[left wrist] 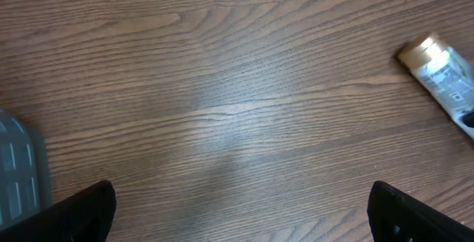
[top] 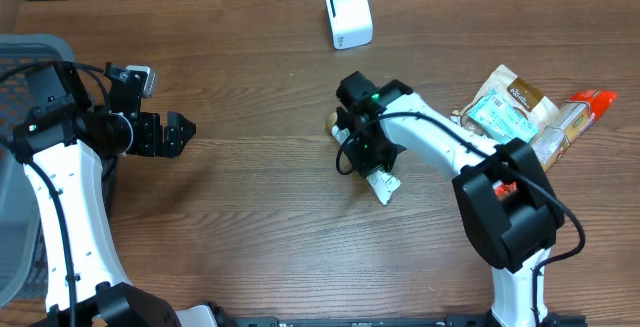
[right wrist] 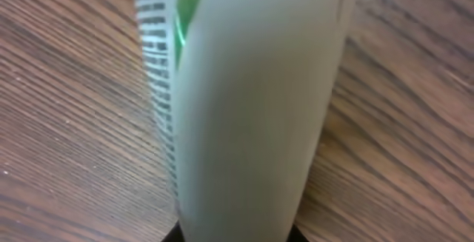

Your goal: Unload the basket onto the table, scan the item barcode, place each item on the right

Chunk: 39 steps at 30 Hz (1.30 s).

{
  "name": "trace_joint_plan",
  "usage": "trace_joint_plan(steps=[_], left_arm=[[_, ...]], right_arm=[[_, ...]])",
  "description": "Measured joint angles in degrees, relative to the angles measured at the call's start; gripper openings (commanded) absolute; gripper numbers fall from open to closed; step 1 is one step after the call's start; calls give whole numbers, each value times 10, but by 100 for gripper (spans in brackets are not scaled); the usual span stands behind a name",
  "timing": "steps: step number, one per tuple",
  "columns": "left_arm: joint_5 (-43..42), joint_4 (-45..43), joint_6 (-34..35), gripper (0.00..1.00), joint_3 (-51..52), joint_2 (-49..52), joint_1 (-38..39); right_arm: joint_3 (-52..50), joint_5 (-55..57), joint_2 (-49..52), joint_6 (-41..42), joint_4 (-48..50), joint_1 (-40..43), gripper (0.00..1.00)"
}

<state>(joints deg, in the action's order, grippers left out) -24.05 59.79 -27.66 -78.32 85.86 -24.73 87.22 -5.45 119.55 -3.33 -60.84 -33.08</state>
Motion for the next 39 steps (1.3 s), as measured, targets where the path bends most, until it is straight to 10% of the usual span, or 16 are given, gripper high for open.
trace_joint_plan(steps=[39], left_arm=[[0,0,0,99,0,0,0]], right_arm=[[103,-557,-200,-33,66,181,4]])
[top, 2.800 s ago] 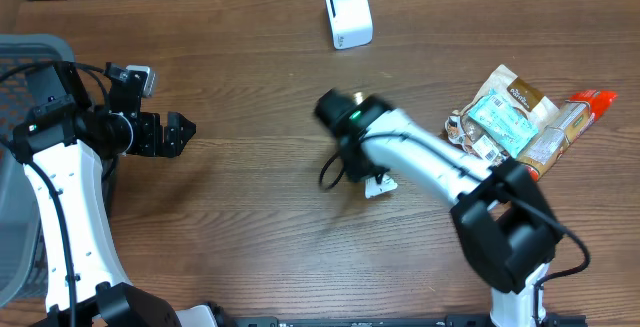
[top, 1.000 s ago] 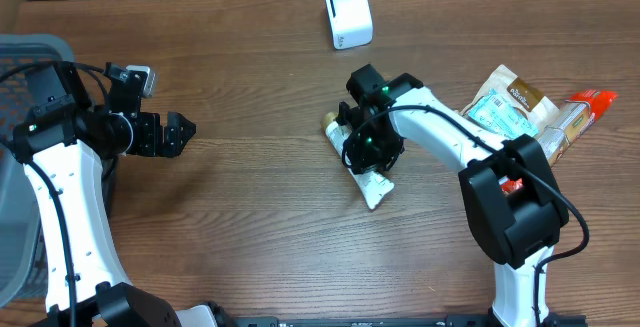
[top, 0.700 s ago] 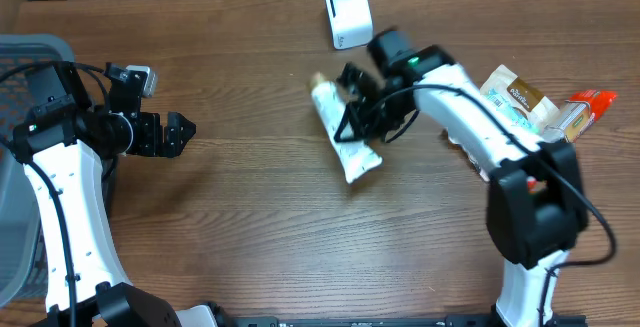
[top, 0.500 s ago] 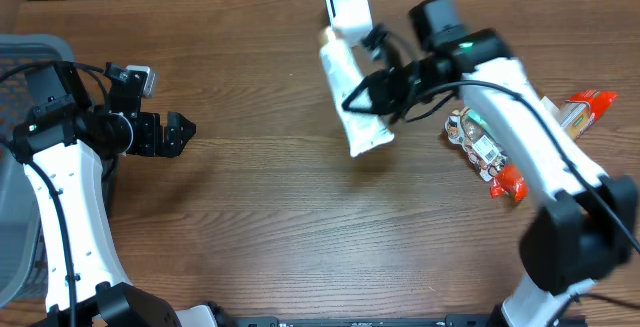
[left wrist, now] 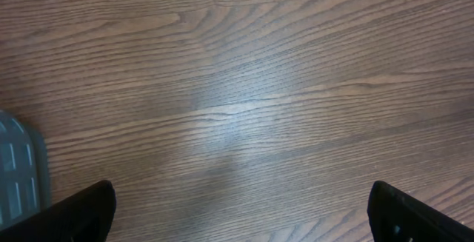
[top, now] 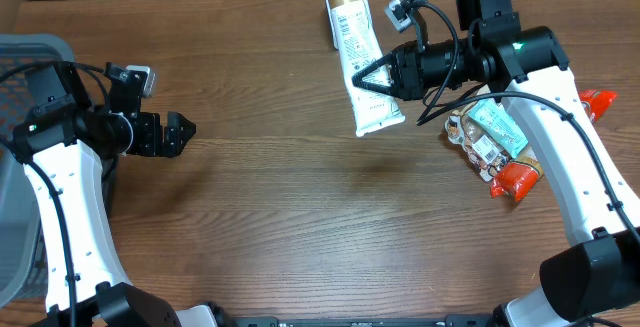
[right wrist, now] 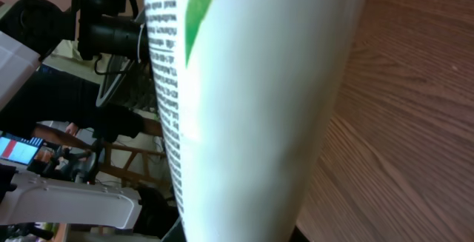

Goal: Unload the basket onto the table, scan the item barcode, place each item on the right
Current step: 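Carry the lotion tube up and hold it before the scanner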

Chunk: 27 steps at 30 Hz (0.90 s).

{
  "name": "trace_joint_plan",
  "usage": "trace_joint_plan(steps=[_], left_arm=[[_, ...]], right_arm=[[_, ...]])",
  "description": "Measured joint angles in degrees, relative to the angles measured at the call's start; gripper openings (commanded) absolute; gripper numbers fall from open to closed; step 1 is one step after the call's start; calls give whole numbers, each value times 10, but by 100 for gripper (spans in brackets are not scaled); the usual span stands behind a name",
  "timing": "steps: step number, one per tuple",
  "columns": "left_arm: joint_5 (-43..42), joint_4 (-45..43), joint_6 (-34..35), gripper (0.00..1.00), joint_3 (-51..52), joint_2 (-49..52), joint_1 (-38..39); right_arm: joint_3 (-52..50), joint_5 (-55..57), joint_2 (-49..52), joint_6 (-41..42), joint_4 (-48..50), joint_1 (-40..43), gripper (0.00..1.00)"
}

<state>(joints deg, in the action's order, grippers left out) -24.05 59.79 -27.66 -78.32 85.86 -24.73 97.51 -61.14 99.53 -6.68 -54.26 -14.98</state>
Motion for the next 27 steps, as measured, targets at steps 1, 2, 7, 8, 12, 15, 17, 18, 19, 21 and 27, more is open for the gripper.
trace_joint_plan(steps=[1,2,7,8,12,15,17,18,19,21,27], left_arm=[[0,0,0,100,0,0,0],[0,0,0,100,0,0,0],[0,0,0,100,0,0,0],[0,0,0,100,0,0,0],[0,0,0,99,0,0,0],[0,0,0,100,0,0,0],[0,0,0,100,0,0,0],[0,0,0,100,0,0,0],[0,0,0,99,0,0,0],[0,0,0,100,0,0,0],[0,0,0,100,0,0,0]], right_arm=[[0,-1,0,1,2,0,4],[0,-2,0,5,6,0,3],[21,34,0,48,4,-2,3],[42,71,0,61,-6,-4,3],[129,238,0,84,-23,-32,3],[159,405,-1,84,1,-76,4],[160,515,3,71,19,-105,4],[160,594,18,54,41,-124,4],[160,627,27,47,53,-131,4],[161,709,68,13,102,-139,4],[161,856,222,-149,257,-127,4]])
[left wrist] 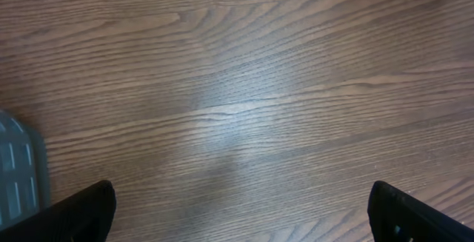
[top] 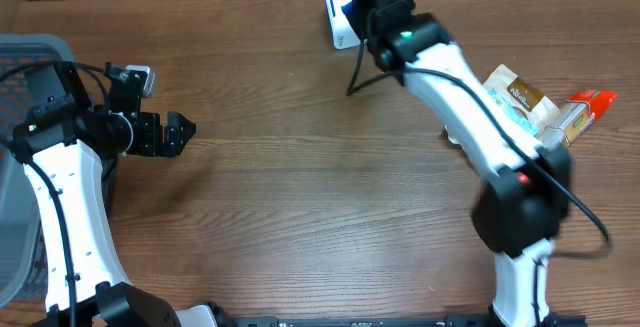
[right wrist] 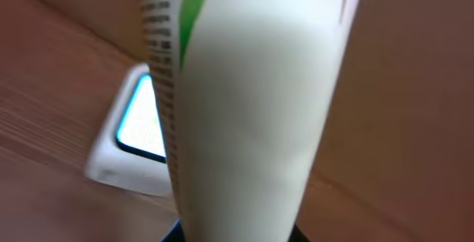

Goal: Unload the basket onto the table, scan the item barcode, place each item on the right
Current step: 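Carry the lotion tube up and hold it before the scanner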

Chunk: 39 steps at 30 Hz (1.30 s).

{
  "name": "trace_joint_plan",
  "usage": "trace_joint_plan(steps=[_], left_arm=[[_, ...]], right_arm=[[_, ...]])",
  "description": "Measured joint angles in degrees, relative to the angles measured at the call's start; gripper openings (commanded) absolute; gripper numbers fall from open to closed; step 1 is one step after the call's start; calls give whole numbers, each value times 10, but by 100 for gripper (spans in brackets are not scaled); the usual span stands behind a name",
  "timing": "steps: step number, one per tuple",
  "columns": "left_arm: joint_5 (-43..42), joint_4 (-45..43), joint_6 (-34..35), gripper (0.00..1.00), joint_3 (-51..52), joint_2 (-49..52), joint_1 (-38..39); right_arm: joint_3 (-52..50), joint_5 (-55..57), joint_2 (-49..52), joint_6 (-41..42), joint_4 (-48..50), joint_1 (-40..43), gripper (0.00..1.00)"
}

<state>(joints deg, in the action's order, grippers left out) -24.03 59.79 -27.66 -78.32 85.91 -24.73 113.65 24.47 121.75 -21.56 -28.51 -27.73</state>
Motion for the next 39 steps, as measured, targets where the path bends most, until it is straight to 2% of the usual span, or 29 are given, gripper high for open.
trace_joint_plan(steps=[4,6,11,21,39], left_arm=[[0,0,0,100,0,0,0],[0,0,0,100,0,0,0],[0,0,0,100,0,0,0],[0,0,0,100,0,0,0],[0,0,0,99,0,0,0]], right_arm=[[-2,38,92,-141,97,9,4],[-2,46,113,-181,146,11,4],[-2,53,144,-225,201,17,4],[-2,60,193,-241,202,30,4],[-2,75,194,-243,203,30,4]])
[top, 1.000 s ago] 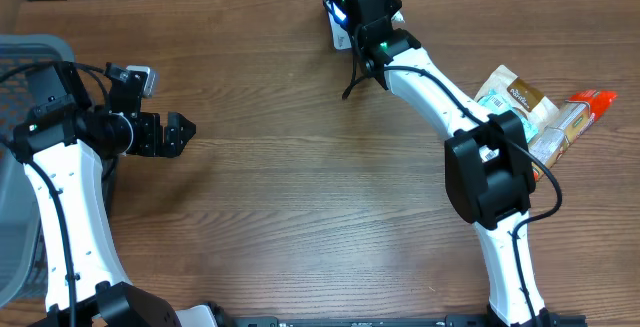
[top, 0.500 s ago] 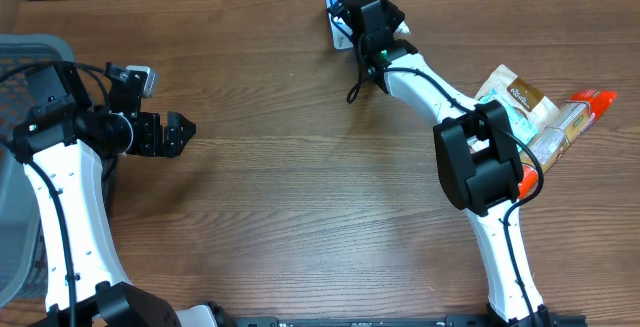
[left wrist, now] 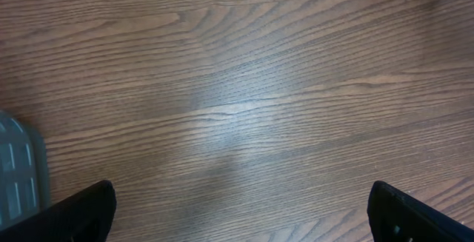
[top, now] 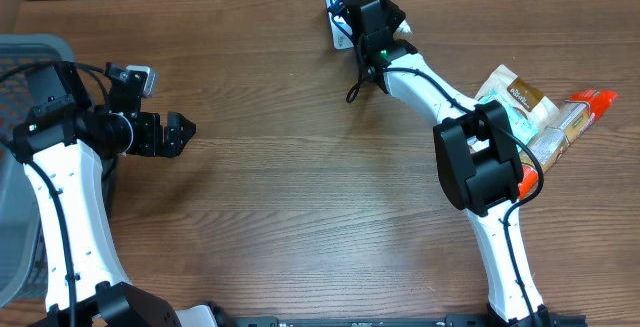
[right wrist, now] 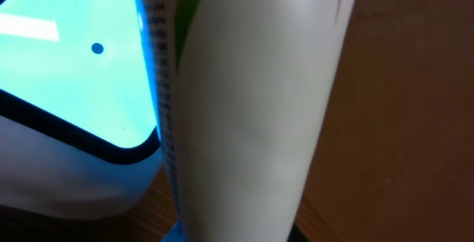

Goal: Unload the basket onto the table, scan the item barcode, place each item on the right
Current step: 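Carry the lotion tube up and hold it before the scanner, then carry the lotion tube right and release it onto the pile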

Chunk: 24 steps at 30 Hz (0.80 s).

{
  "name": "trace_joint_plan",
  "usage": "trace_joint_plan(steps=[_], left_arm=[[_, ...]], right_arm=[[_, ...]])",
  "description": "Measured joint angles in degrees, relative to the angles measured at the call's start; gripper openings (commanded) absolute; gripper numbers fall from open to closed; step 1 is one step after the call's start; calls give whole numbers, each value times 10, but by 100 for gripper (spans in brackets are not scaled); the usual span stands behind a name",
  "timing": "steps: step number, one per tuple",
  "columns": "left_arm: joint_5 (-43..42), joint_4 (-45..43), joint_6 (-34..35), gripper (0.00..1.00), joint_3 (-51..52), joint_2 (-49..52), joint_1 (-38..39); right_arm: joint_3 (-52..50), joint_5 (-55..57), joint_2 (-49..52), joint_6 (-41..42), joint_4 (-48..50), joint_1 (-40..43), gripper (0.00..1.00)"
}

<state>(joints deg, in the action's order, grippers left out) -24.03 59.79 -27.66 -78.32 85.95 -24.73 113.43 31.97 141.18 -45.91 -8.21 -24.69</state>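
A white tube with a green mark and small print fills the right wrist view, with my right gripper shut on it. Close to the tube's left is the white scanner, its window lit cyan. From overhead the scanner stands at the table's back edge, glowing blue, and the gripper covers most of the tube. Only the tube's gold end shows. My left gripper hangs open over bare wood at the left, its fingertips far apart.
A grey basket stands at the left edge behind my left arm. A pile of packaged goods lies at the right. A cardboard wall runs along the back of the brown wooden table.
My right gripper has brought the tube closer to the scanner: the window, then small and a little way off, now glows cyan right beside the tube. The left arm has not moved.
My right gripper was shut on the tube lying on the middle of the table. Then it held the tube in the air beside the scanner. After that it was at the scanner, and now the tube is right against the lit window. The left gripper stayed open throughout.
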Motion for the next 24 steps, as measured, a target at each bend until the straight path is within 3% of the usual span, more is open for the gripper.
trace_joint_plan(steps=[7,11,16,20,24], left_arm=[[0,0,0,100,0,0,0],[0,0,0,100,0,0,0],[0,0,0,100,0,0,0],[0,-1,0,99,0,0,0],[0,0,0,100,0,0,0]], right_arm=[[0,1,0,3,-10,-1,4],[0,-8,-9,60,-82,-3,4],[-4,-122,-96,186,-254,-1,4],[-2,-268,-265,357,-420,16,4],[18,-317,-379,513,-577,79,4]])
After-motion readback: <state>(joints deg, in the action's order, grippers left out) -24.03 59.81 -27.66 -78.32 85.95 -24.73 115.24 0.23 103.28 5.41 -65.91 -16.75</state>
